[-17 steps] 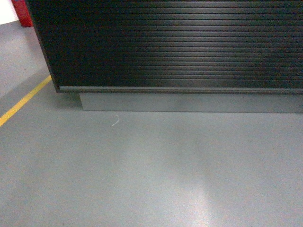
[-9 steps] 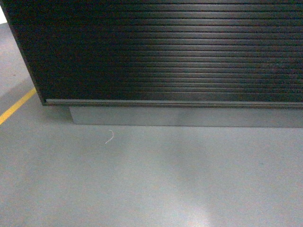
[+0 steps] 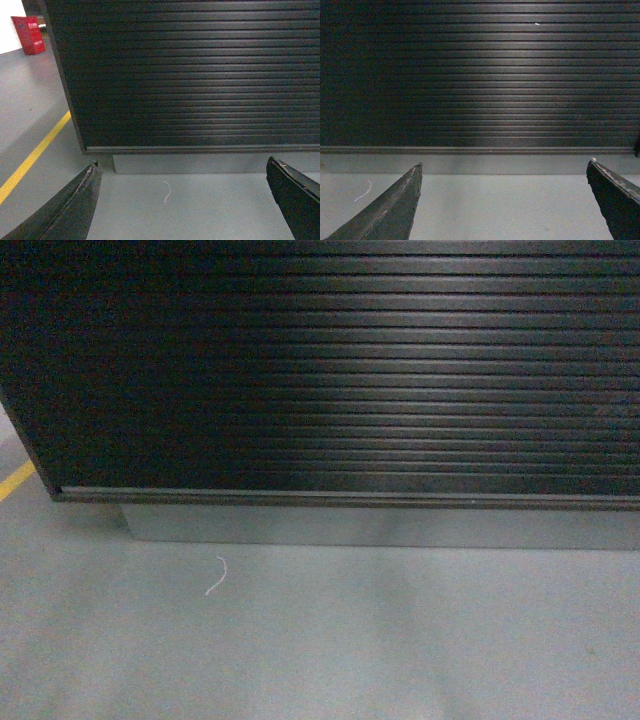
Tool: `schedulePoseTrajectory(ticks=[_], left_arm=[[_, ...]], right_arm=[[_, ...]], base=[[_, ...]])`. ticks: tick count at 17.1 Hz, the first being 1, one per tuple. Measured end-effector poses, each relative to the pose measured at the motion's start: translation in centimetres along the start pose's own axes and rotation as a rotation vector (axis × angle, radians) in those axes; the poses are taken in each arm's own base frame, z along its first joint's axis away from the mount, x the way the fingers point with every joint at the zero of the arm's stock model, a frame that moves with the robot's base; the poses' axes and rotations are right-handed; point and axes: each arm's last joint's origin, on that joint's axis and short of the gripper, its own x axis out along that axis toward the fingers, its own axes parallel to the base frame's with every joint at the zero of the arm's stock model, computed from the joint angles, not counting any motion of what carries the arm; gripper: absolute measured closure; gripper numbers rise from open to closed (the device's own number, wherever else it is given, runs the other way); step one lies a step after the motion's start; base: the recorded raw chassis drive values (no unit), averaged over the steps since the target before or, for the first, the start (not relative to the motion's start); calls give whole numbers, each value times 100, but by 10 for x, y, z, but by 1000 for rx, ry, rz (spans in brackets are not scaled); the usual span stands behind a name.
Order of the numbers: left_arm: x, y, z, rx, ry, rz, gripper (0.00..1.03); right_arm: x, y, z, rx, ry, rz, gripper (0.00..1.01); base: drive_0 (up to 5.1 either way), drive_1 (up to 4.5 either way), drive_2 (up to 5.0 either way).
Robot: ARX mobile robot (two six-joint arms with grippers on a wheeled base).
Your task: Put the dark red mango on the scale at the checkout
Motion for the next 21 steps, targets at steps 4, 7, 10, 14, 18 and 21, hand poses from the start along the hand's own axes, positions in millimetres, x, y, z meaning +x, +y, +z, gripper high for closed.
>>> schedulePoseTrajectory(ticks=[4, 7, 10, 14, 18, 21], left_arm=[[0, 0, 0, 0, -2, 1, 5], [0, 0, 0, 0, -2, 0, 5], [0, 0, 0, 0, -3, 1, 5], [0, 0, 0, 0, -2, 0, 5], [0, 0, 0, 0, -3, 0, 5], [0, 0, 0, 0, -2, 0, 5]], right_arm=[[0, 0, 0, 0, -2, 0, 3], [0, 0, 0, 0, 0, 0, 3], [0, 0, 0, 0, -1, 0, 3], [0, 0, 0, 0, 2, 0, 3], [0, 0, 0, 0, -2, 0, 3], [0, 0, 0, 0, -1, 0, 3]], base=[[-5, 259, -269], [-5, 258, -269], [-1, 263, -264], [-8, 256, -271], [0, 263, -264], [7, 270, -255]])
